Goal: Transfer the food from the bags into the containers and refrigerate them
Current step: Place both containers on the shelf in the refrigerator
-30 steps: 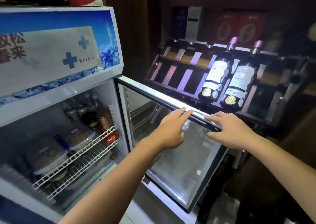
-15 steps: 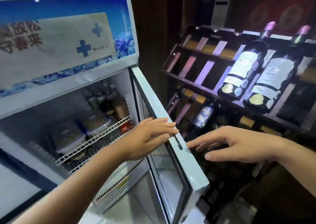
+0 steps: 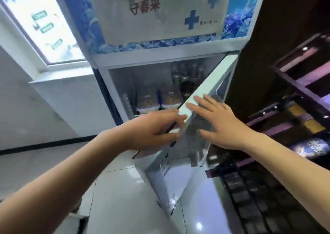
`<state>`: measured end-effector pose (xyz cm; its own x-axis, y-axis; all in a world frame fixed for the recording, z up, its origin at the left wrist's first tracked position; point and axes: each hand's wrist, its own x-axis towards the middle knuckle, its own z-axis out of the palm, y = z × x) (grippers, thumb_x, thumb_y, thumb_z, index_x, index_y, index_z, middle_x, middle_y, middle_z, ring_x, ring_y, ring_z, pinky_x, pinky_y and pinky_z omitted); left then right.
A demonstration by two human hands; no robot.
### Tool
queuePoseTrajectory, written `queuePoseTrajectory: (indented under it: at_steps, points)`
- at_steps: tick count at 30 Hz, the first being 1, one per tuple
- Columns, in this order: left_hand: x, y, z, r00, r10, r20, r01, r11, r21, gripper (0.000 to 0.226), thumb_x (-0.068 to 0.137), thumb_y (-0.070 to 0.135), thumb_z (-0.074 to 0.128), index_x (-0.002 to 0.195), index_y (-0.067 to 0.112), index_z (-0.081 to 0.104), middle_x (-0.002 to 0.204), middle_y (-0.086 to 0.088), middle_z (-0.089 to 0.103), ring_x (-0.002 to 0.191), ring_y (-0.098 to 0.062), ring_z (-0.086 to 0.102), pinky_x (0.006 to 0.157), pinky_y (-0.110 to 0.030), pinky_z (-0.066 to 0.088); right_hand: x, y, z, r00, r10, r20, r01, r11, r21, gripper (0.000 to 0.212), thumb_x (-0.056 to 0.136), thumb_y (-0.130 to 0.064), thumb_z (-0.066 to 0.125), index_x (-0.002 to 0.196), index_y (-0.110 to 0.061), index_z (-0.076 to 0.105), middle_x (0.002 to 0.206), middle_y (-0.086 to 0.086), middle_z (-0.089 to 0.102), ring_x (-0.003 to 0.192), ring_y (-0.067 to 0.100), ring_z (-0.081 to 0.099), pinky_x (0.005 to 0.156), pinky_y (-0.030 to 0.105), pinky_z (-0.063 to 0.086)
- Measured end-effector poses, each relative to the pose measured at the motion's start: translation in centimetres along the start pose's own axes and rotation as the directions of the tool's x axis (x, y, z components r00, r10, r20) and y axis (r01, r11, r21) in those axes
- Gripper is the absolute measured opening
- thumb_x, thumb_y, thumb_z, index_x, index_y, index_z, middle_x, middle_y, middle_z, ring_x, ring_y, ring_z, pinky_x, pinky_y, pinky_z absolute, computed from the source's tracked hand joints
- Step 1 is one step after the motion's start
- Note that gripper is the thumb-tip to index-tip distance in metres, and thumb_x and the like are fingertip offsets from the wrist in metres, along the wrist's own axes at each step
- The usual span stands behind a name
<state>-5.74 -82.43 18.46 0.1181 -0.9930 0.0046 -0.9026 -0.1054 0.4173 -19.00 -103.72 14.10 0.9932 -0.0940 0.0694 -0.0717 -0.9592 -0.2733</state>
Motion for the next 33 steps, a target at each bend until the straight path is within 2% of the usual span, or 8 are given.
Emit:
queuePoseTrajectory:
  at_steps: [2,3,5,8,14,19,28,33]
  points:
    - [-0.9,-0.5,0.0,0.995,-0.09,-0.048,0.094,0.99,0.102,0.031,0.096,0.034,0.056,0.125,0.024,0.055,0.125,0.003,0.058,0.112,-0.019,0.057,0.095,-0.042,0.049,2.6,-0.3,0.6,0.999,-0.038,-0.03,0.038,0.999,-0.006,0.076,0.091,-0.037,0.059,0.153,-0.048,0.017,0.166,-0.013,0.005,0.153,0.012,-0.004,0.119,0.052,0.012]
    - [-1.4,-0.7,0.1,0.985,-0.154,-0.08,0.164,0.976,0.142,0.038,0.095,0.034,0.057,0.132,0.026,0.052,0.135,0.003,0.055,0.122,-0.019,0.053,0.103,-0.043,0.046,3.8,-0.3,0.7,0.998,-0.05,-0.044,0.05,0.999,0.008,0.074,0.092,-0.037,0.059,0.153,-0.046,0.019,0.166,-0.012,0.008,0.153,0.012,-0.003,0.119,0.053,0.013]
    - [-2.7,-1.3,0.7,0.947,-0.284,-0.153,0.313,0.923,0.224,0.055,0.096,0.039,0.058,0.147,0.032,0.039,0.158,0.006,0.036,0.147,-0.017,0.031,0.12,-0.043,0.029,6.1,-0.4,1.0,0.997,-0.062,-0.041,0.064,0.997,0.034,0.074,0.092,-0.04,0.059,0.153,-0.046,0.019,0.166,-0.012,0.008,0.153,0.012,-0.003,0.119,0.054,0.013]
    - [-4.5,-2.3,2.5,0.892,-0.383,-0.241,0.448,0.823,0.35,0.073,0.096,0.046,0.056,0.157,0.032,0.018,0.167,0.006,0.003,0.154,-0.017,-0.001,0.125,-0.044,0.008,8.9,-0.5,1.8,0.996,-0.088,-0.02,0.088,0.996,0.013,0.085,0.09,-0.044,0.061,0.155,-0.046,0.007,0.166,-0.013,-0.003,0.152,0.011,-0.013,0.12,0.054,0.007]
    - [-5.3,-8.8,5.7,0.813,-0.424,-0.4,0.581,0.636,0.508,0.093,0.077,0.044,0.073,0.156,0.028,0.027,0.167,-0.01,-0.008,0.153,-0.031,-0.014,0.122,-0.058,-0.003,13.7,-0.9,4.3,0.995,-0.093,-0.043,0.088,0.99,-0.11,0.108,0.084,-0.052,0.063,0.152,-0.041,-0.021,0.161,-0.009,-0.032,0.145,0.018,-0.034,0.12,0.055,0.005]
    - [-3.1,-14.6,6.8,0.73,-0.445,-0.519,0.663,0.646,0.379,0.097,0.077,0.034,0.074,0.158,0.031,0.02,0.167,-0.009,-0.01,0.153,-0.034,-0.011,0.12,-0.06,0.003,16.7,-0.8,5.0,0.998,-0.048,-0.031,0.041,0.98,-0.194,0.107,0.088,-0.051,0.058,0.15,-0.037,-0.029,0.157,-0.007,-0.04,0.143,0.019,-0.039,0.121,0.056,0.0]
    - [0.1,-24.4,2.4,0.623,-0.57,-0.535,0.733,0.664,0.147,0.106,0.088,0.033,0.064,0.155,0.035,-0.018,0.161,0.003,-0.033,0.148,-0.026,-0.029,0.12,-0.05,-0.013,20.8,4.0,7.2,0.974,0.207,-0.092,-0.223,0.949,-0.223,0.11,0.087,-0.052,0.059,0.149,-0.037,-0.031,0.159,-0.008,-0.034,0.149,0.022,-0.025,0.121,0.055,0.001]
    - [0.6,-28.3,2.7,0.637,-0.556,-0.534,0.726,0.666,0.173,0.11,0.079,0.027,0.072,0.159,0.025,-0.004,0.164,-0.003,-0.025,0.149,-0.038,-0.023,0.12,-0.057,-0.002,22.1,5.1,8.3,0.967,0.243,-0.079,-0.255,0.938,-0.237,0.107,0.087,-0.052,0.061,0.151,-0.039,-0.024,0.157,-0.005,-0.038,0.148,0.026,-0.029,0.121,0.054,0.0]
